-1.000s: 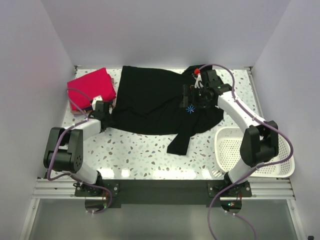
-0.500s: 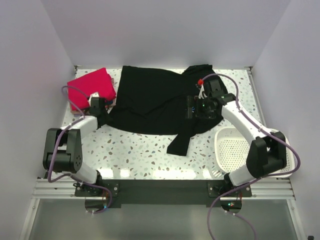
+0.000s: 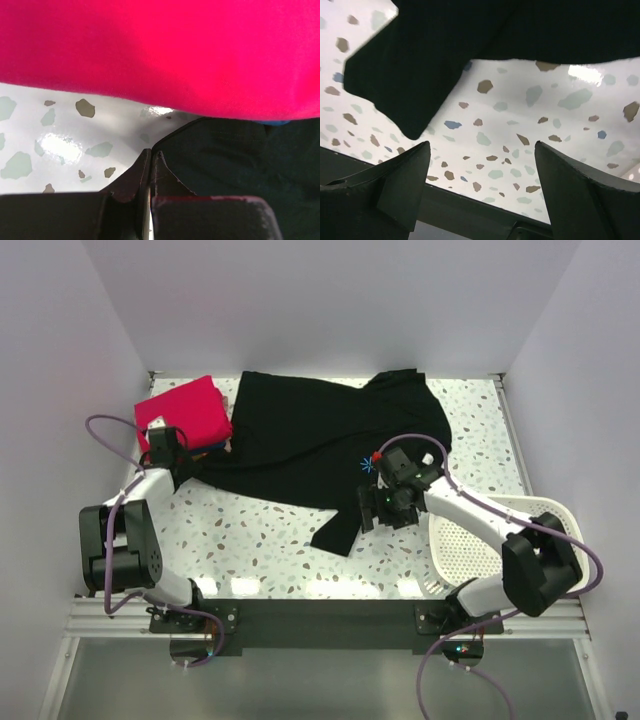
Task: Fold and stack the t-shirts
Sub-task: Flatten the tshirt out
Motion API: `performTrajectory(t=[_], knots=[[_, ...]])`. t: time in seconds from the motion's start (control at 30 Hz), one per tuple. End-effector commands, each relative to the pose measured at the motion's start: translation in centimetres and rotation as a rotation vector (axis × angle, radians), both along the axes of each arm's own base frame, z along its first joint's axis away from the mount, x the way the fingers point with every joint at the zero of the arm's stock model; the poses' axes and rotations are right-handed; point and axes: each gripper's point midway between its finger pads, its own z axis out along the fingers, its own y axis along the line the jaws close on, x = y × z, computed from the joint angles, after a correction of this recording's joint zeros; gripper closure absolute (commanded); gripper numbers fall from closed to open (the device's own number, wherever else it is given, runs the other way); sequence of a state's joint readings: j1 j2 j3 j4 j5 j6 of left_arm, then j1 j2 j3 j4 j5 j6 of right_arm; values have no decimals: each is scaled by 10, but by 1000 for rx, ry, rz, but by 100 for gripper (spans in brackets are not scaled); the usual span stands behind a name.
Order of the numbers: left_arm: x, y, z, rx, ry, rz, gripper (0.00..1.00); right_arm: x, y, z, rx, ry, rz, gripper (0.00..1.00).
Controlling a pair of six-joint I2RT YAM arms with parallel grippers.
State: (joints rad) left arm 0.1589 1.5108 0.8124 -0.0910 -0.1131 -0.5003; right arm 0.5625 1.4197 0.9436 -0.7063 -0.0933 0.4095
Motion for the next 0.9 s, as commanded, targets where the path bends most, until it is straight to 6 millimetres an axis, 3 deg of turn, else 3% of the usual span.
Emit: performTrajectory(t=[0.0, 0.27, 0.6, 0.73, 0.87], knots=[[20, 4, 20, -19, -80, 4, 100, -3, -4, -8, -29, -15, -71, 14], [19, 4, 17, -41, -84, -1, 100, -7, 22, -27, -31, -3, -39, 30], [17, 2, 15, -51, -80, -13, 100, 5, 73, -32, 96, -24, -34, 36], [18, 1, 15, -53, -82, -16, 100, 9, 77, -40, 84, -15, -33, 38], [17, 1, 16, -52, -81, -17, 100, 10, 82, -44, 93, -4, -20, 51]])
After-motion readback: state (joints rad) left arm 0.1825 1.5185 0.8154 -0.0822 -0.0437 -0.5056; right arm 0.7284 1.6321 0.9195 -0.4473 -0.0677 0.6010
